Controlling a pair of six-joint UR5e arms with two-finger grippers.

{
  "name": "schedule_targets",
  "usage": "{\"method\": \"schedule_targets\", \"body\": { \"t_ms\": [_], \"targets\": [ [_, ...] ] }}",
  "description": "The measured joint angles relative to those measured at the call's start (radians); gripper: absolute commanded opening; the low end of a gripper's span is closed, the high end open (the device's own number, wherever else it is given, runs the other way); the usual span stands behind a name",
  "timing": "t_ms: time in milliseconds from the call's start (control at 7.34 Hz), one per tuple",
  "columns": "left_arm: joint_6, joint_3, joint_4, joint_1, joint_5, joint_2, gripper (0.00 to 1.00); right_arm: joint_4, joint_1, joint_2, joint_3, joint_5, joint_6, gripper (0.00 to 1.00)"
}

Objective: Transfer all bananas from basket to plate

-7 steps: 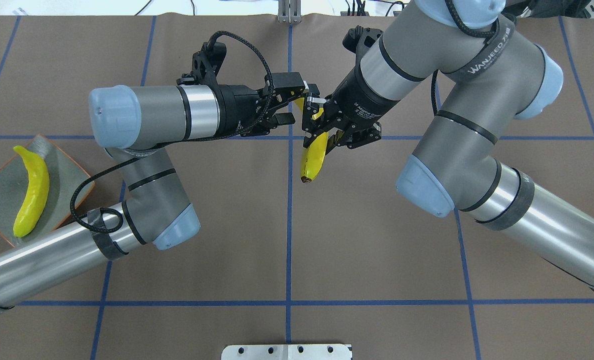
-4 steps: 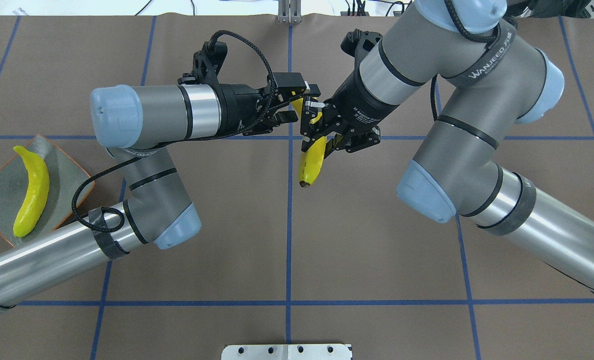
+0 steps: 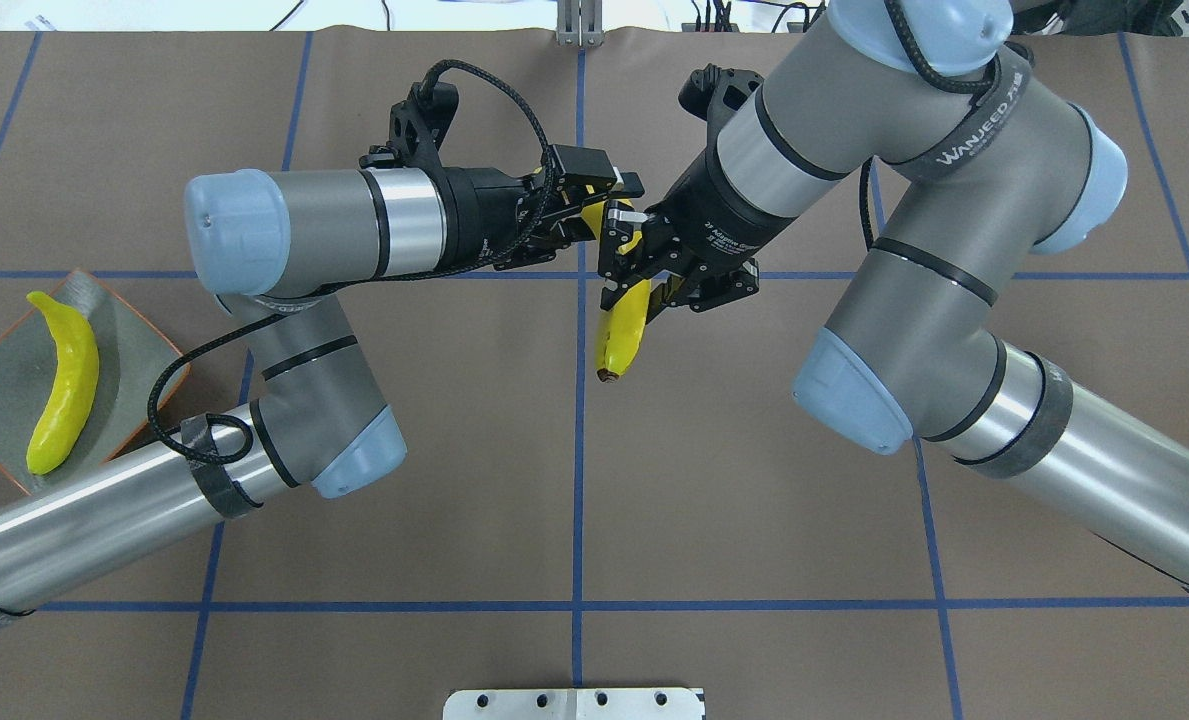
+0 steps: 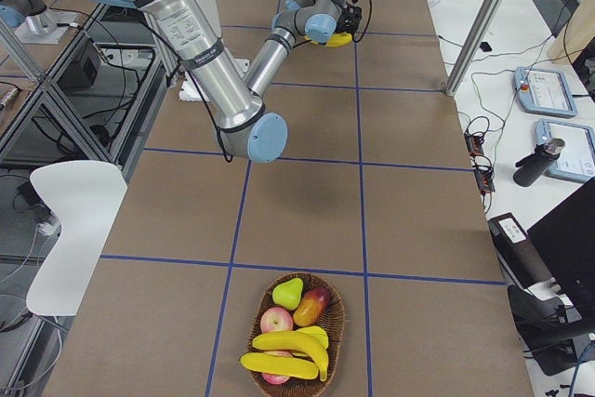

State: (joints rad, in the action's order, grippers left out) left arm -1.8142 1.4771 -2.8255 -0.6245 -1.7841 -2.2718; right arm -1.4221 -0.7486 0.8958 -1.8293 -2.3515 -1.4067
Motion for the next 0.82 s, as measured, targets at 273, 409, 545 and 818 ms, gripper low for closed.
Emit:
{"method": "schedule_targets", "body": {
  "t_ms": [273,409,545,818],
  "targets": [
    [0.0,-0.001,0.0,0.001,0.0,0.0,0.0,0.001,0.002,-0.002,0.0,0.003,0.0,0.0],
    [-0.001,-0.001,0.0,0.001,0.0,0.002,0.0,0.007,0.002,0.0,-0.002,0.004,0.001,0.99],
    [-0.001,-0.001,0.0,0.002,-0.001,0.002,0.0,0.021,0.002,0.005,-0.003,0.004,0.003,1.0],
    [-0.001,0.001,0.0,0.001,-0.001,0.004,0.0,0.047,-0.003,0.03,-0.02,0.003,0.006,1.0]
  ]
}}
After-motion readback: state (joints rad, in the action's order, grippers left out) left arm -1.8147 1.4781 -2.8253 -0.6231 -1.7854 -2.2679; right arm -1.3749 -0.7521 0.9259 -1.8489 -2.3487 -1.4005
